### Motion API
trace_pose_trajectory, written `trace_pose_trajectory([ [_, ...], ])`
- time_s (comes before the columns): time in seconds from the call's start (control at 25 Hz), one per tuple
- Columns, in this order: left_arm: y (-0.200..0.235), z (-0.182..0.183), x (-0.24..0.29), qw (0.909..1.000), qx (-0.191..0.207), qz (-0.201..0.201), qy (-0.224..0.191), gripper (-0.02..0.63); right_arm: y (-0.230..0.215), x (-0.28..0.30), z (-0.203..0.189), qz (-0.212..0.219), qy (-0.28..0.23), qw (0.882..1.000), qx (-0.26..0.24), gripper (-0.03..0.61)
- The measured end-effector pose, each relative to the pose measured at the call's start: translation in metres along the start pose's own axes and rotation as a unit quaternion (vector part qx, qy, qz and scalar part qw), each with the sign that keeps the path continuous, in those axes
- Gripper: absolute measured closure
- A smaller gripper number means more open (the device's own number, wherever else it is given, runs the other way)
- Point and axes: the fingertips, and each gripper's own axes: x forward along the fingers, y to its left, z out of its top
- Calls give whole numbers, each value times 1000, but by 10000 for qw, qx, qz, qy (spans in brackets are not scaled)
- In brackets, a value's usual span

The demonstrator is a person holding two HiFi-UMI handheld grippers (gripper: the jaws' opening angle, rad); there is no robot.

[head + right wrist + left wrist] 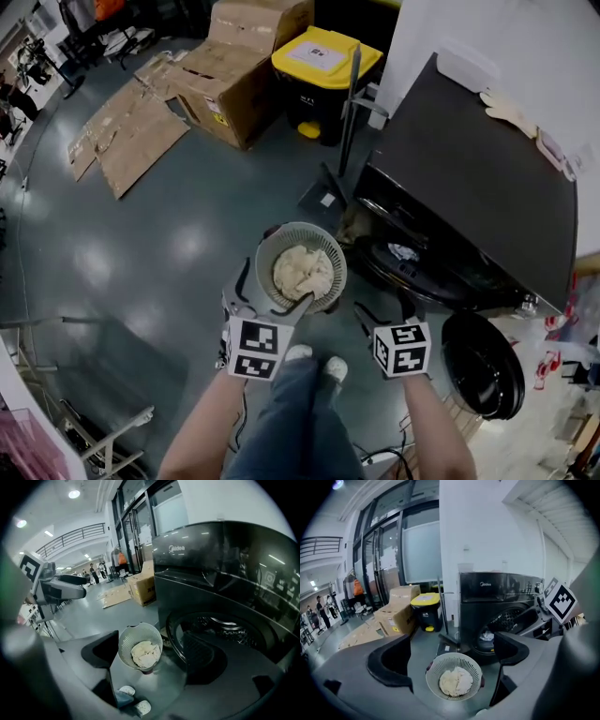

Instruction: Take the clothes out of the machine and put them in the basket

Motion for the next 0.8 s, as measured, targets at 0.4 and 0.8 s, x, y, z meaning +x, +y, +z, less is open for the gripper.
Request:
trace_pose_trajectory([
  [0.4,-60,-38,63,9979,183,-585,204,57,-55,23,-63,-349,39,9981,502,161],
  [0.8,-88,-66,116,9962,255,-804,204,57,-84,66,-112,-471,-5,9960,764,161],
])
